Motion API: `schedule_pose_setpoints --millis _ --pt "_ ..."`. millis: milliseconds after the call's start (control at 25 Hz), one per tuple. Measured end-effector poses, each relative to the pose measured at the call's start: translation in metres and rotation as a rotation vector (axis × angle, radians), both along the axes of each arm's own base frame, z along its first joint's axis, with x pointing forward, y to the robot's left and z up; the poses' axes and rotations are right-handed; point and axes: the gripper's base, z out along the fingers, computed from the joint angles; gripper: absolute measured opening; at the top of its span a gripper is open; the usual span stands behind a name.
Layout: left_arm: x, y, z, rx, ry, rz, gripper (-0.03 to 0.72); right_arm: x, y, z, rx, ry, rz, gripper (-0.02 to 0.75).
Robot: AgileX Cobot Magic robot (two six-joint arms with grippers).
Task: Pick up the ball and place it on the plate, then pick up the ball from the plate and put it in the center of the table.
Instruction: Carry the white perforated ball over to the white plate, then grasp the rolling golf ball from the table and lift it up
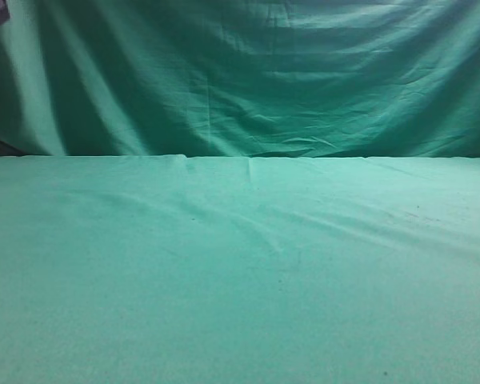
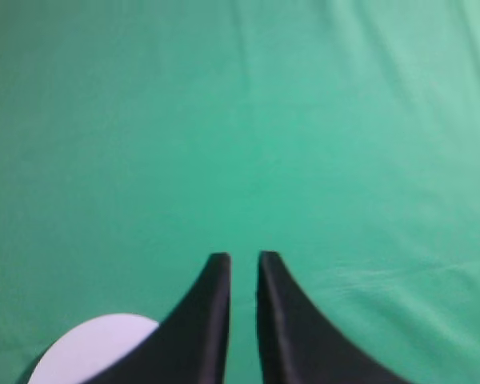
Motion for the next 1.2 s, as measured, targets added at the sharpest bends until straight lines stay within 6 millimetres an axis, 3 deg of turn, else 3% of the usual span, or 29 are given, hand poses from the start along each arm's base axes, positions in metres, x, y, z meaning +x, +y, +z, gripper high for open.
schedule_pose_setpoints --millis 80,360,440,840,1040,1200 --pt "-0.010 -0.009 0.015 0.006 -0.042 -0.038 0.000 0.000 0.000 0.000 0.000 0.000 0.000 0.000" --pt "-0.069 -0.030 0.067 -0.002 -0.237 -0.117 0.000 0.000 0.000 0.000 0.000 0.000 0.000 0.000" --pt "-0.091 -0.030 0.069 -0.006 -0.278 -0.127 0.000 0.000 0.000 0.000 0.000 0.000 0.000 0.000" --pt "-0.189 -0.018 0.049 -0.051 -0.449 -0.139 0.000 0.001 0.001 0.004 0.047 -0.037 -0.007 0.000" --pt "-0.227 -0.013 0.032 -0.028 -0.508 -0.158 0.000 0.004 -0.002 0.019 0.159 -0.188 -0.056 0.000" --pt "-0.246 -0.009 0.018 -0.027 -0.526 -0.158 0.000 0.005 -0.003 0.023 0.220 -0.234 -0.076 0.000"
